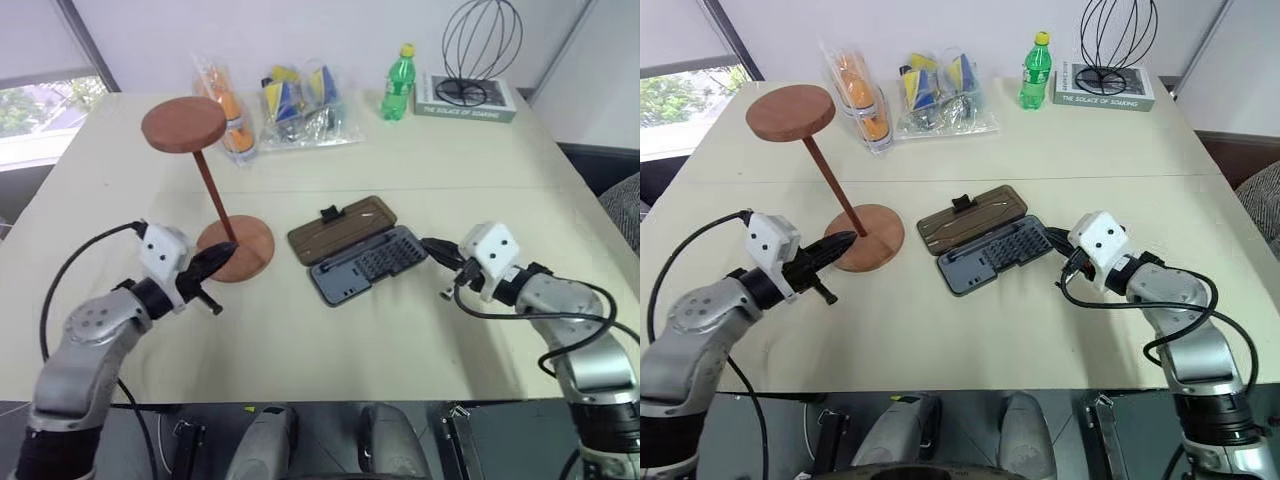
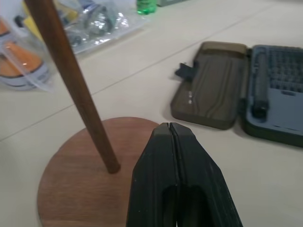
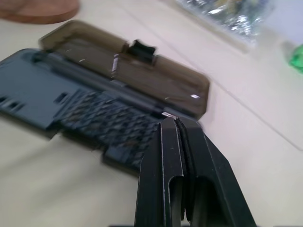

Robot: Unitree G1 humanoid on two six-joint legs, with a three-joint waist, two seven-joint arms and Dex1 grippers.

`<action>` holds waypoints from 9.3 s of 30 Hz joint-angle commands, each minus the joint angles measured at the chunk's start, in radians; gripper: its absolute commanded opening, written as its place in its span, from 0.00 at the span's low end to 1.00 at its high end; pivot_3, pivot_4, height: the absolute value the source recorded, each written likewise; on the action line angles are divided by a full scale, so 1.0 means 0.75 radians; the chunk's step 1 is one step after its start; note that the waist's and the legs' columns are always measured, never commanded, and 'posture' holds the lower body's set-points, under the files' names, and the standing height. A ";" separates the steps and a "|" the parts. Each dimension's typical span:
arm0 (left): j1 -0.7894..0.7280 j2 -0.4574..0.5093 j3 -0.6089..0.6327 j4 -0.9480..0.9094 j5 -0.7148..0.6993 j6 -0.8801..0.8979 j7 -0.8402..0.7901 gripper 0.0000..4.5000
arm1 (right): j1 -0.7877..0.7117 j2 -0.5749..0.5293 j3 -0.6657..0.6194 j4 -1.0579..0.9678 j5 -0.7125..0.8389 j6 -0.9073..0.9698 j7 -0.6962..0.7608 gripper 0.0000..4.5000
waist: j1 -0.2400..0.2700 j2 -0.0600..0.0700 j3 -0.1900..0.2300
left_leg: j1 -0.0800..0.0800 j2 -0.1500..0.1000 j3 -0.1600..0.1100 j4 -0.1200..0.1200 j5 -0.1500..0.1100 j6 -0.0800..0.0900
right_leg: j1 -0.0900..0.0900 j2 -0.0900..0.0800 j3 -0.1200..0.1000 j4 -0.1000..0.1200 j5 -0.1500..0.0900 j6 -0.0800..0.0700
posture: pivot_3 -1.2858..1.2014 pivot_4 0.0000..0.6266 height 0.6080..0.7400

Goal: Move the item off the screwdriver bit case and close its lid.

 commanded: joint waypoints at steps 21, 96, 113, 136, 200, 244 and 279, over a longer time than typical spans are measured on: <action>0.008 0.050 0.071 -0.164 -0.121 0.158 0.045 0.00 | -0.083 -0.032 -0.017 -0.057 0.081 0.047 0.060 0.01 | 0.010 0.000 0.000 | 0.000 0.002 0.002 0.000 0.000 0.000 | -0.001 0.001 0.001 -0.001 0.001 -0.002 | 0.52 0.24 1.00; -0.795 -0.064 0.371 1.207 0.385 -0.558 0.853 0.02 | -0.090 0.057 0.137 -0.052 -0.056 -0.003 -0.043 0.00 | 0.031 -0.006 0.001 | 0.000 0.002 0.011 0.001 0.005 -0.008 | -0.005 0.004 0.009 0.001 0.002 -0.002 | 0.52 0.24 1.00; -0.963 -0.051 0.394 1.799 0.338 -0.759 0.990 0.02 | -0.093 0.065 0.147 -0.086 -0.070 0.019 -0.060 0.00 | 0.021 -0.018 0.001 | 0.000 0.002 0.012 0.001 0.006 -0.011 | -0.005 0.004 0.009 0.002 0.003 -0.001 | 0.52 0.24 1.00; -0.652 -0.142 0.320 1.327 0.389 -0.541 1.133 0.98 | -0.102 0.079 0.178 -0.077 -0.085 0.010 -0.070 0.00 | -0.006 -0.020 0.000 | 0.001 0.003 0.011 0.001 0.007 -0.013 | -0.006 0.004 0.012 0.004 0.004 -0.002 | 0.52 0.24 1.00; -0.309 -0.282 -0.216 0.278 0.167 -0.060 0.154 0.98 | -0.372 0.139 0.168 0.121 -0.042 0.010 -0.048 0.00 | 0.029 -0.018 0.001 | 0.001 0.003 0.014 0.001 0.003 -0.005 | -0.008 0.007 0.018 0.002 0.007 -0.004 | 0.52 0.24 1.00; -0.251 -0.311 -0.178 0.198 0.179 -0.049 0.224 1.00 | -1.525 0.463 0.474 2.127 -0.554 -0.662 0.120 0.99 | -0.014 -0.015 0.002 | -0.001 0.003 0.019 -0.001 0.008 -0.014 | -0.015 0.007 0.024 0.003 0.009 -0.006 | 0.52 0.24 1.00; -0.204 -0.315 -0.196 0.100 0.200 -0.018 0.332 1.00 | -1.467 0.470 0.193 2.204 -0.526 -0.247 -0.113 0.99 | -0.014 -0.015 0.002 | -0.001 0.003 0.021 -0.001 0.008 -0.014 | -0.016 0.007 0.026 0.004 0.009 -0.006 | 0.52 0.24 1.00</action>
